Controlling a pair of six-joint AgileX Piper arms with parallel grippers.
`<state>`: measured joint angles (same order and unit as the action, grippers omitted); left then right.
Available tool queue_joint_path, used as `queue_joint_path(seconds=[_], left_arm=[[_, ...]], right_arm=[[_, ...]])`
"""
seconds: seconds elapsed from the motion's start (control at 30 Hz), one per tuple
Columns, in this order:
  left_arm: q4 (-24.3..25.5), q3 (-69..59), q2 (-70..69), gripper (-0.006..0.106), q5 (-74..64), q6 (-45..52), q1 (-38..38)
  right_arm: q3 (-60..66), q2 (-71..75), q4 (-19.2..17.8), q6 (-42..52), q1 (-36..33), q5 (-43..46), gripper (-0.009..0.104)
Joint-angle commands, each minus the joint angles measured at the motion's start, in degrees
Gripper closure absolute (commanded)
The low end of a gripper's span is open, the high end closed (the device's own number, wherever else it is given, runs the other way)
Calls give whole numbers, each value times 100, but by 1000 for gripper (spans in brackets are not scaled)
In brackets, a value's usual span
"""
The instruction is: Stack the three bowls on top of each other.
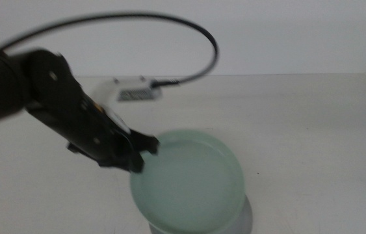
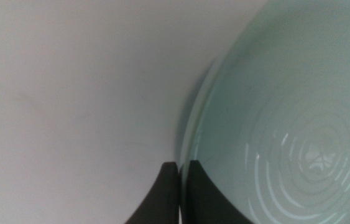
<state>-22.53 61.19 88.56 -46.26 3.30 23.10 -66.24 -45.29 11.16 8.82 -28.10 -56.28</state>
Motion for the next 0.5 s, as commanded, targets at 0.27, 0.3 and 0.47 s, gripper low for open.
queue_joint_path(seconds=[0.27,0.3,0.47], left_arm=[[-384,-648,-86,100,1340,-330,665],[-435,-654,0,100,1340,-330,665],[-520,-662,334,98,1393,-330,665]], right_arm=[[-182,3,2,72,40,335,47],[-182,3,2,72,40,335,47],[-182,3,2,72,40,329,47]])
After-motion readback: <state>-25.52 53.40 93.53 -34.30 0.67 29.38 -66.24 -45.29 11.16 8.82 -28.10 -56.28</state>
